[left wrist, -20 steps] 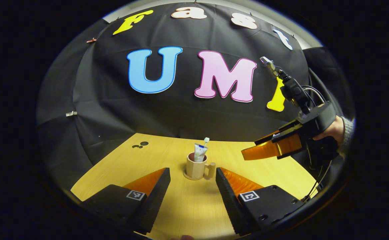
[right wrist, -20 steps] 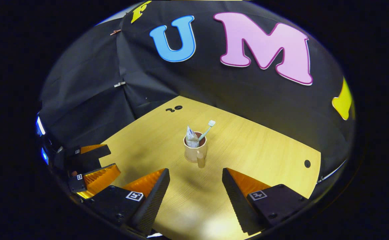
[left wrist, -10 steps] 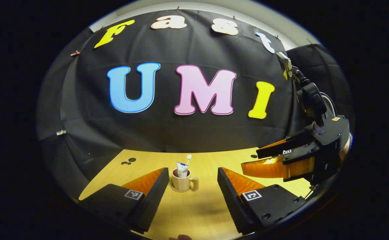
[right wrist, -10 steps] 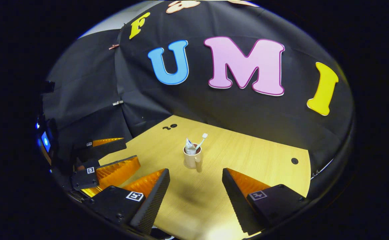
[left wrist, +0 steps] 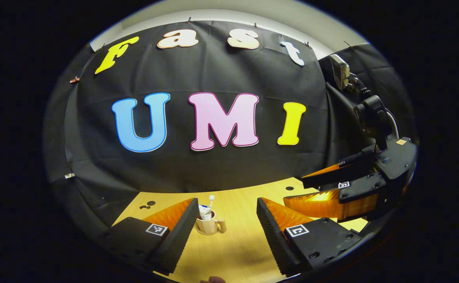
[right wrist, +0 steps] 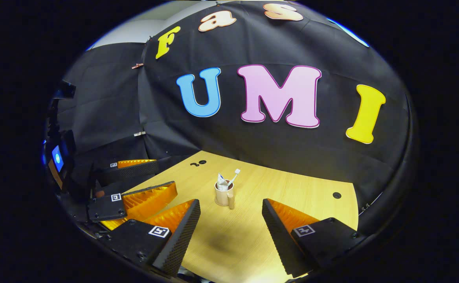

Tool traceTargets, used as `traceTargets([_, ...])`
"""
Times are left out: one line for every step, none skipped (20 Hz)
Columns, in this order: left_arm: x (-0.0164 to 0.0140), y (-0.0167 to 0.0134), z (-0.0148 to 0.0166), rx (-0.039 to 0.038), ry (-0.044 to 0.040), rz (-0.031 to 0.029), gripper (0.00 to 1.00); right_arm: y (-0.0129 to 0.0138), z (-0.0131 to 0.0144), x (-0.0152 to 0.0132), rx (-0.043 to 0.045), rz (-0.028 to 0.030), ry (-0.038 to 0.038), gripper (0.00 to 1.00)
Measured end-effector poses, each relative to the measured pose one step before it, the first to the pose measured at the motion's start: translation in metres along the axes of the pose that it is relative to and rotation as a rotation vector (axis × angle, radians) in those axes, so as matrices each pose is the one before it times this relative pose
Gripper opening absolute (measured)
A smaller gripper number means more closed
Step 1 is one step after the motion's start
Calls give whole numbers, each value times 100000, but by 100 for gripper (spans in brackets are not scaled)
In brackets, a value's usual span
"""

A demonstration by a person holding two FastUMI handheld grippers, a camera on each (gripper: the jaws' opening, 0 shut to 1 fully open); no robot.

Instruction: Put the toothbrush and toothpaste on the desktop into the cup, then pick up the cup and place it on the coaster on the desktop.

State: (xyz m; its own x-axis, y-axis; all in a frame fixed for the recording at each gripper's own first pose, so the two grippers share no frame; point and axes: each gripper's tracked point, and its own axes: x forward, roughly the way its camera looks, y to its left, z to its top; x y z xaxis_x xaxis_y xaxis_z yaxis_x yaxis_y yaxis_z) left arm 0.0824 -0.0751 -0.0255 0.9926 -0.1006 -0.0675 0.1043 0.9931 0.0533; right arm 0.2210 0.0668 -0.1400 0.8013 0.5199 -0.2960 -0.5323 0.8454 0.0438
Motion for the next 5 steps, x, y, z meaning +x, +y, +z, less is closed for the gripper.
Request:
traceTargets([-110, -274, 91, -230, -215, -465, 94, 33, -81, -100, 587, -80, -550, 97])
traceTargets([-179, -221, -35, 42, 193, -230, 94, 16, 34, -212, 705, -301, -233, 97])
traceTargets([-121, -167, -52, 94, 289, -417, 94, 42, -22, -58, 617, -213, 134, 97])
traceTargets([-148, -202, -6, 203, 147, -362, 94, -4, 115, -133, 421, -350, -693, 97])
traceTargets([-15, -138, 3, 176, 278, -455, 94, -65, 54, 55, 128, -432, -227, 97])
